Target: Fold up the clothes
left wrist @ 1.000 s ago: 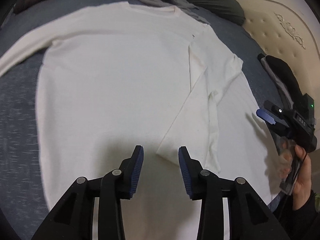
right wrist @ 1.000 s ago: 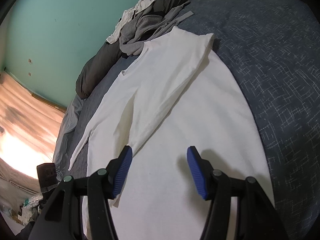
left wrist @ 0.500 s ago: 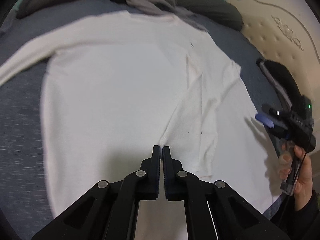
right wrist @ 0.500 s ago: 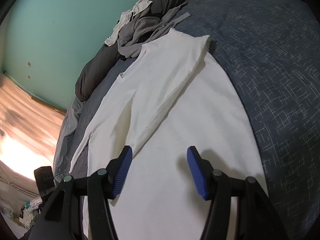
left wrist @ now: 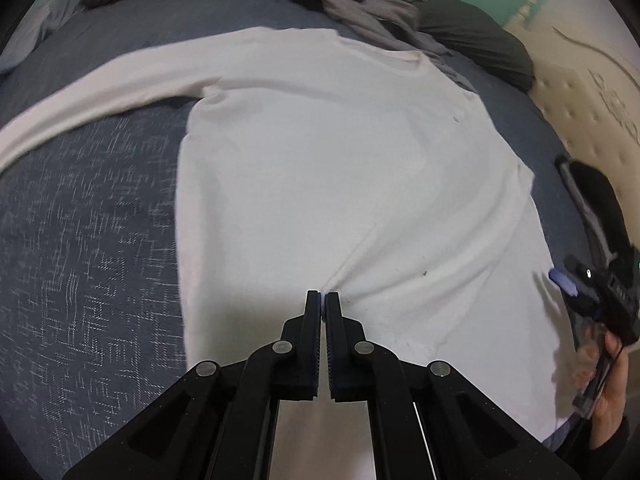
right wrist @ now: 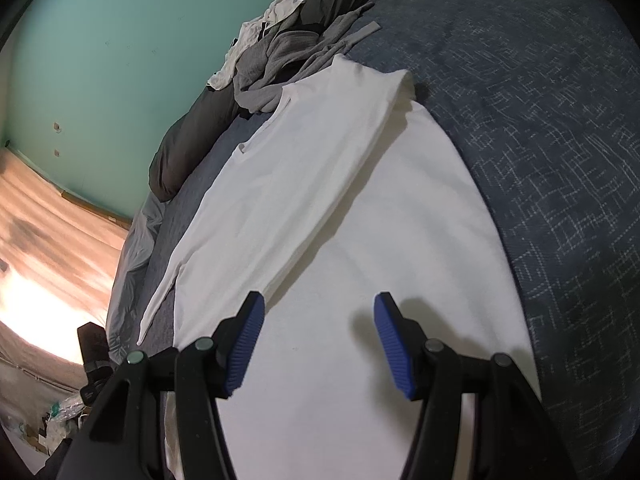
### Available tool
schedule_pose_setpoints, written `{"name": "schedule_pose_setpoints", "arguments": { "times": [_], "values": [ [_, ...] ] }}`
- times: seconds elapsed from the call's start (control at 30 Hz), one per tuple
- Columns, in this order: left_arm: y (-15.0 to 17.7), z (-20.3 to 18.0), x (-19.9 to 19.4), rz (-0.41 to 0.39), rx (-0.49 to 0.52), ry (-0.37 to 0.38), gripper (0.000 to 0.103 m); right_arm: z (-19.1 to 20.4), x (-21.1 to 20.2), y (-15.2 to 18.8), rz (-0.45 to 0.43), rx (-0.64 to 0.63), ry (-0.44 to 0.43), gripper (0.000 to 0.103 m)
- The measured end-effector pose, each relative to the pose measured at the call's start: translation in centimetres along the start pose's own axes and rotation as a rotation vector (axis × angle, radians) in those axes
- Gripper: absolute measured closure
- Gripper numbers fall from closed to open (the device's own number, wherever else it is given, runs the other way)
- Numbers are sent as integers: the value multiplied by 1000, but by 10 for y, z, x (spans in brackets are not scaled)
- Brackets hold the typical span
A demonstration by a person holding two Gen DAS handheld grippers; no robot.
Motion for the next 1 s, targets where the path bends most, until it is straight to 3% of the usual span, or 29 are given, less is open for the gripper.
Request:
{"name": "schedule_pose_setpoints", "arguments": {
  "times": [0.23, 0.3, 0.4, 0.53, 0.73, 0.87, 1.0],
  "values": [
    [-4, 13, 1, -2, -49, -23, 98, -1, -1, -1, -1, -2, 0, 45],
    [-3, 10, -7, -15, -38, -33, 89, -2, -1, -1, -1, 0, 0, 45],
    [5, -10, -17, -19, 31, -3, 82, -1, 0, 0, 1, -2, 2, 45],
    [28, -52, -9, 58, 183, 31, 75, 0, 0, 1, 4, -5, 3, 45],
    [48, -82, 16, 118, 312, -13, 75, -3, -3, 0, -3, 8, 0, 45],
    [47, -84, 31, 142, 327, -39, 76, -7, -3, -3, -5, 26, -8, 45],
    [49, -81, 27, 140, 339, -50, 94, -14, -4, -5, -5, 58, -16, 45]
  ]
}}
Point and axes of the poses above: each gripper's, at about its wrist camera, not at the fingertips, and x roughly the way its jaws point, z to its left, y to its underside, the point moved 7 cm from there along x, roughly the way its jaws point, and after that the axes turned 7 degrees about z, right-handed, at the moved point
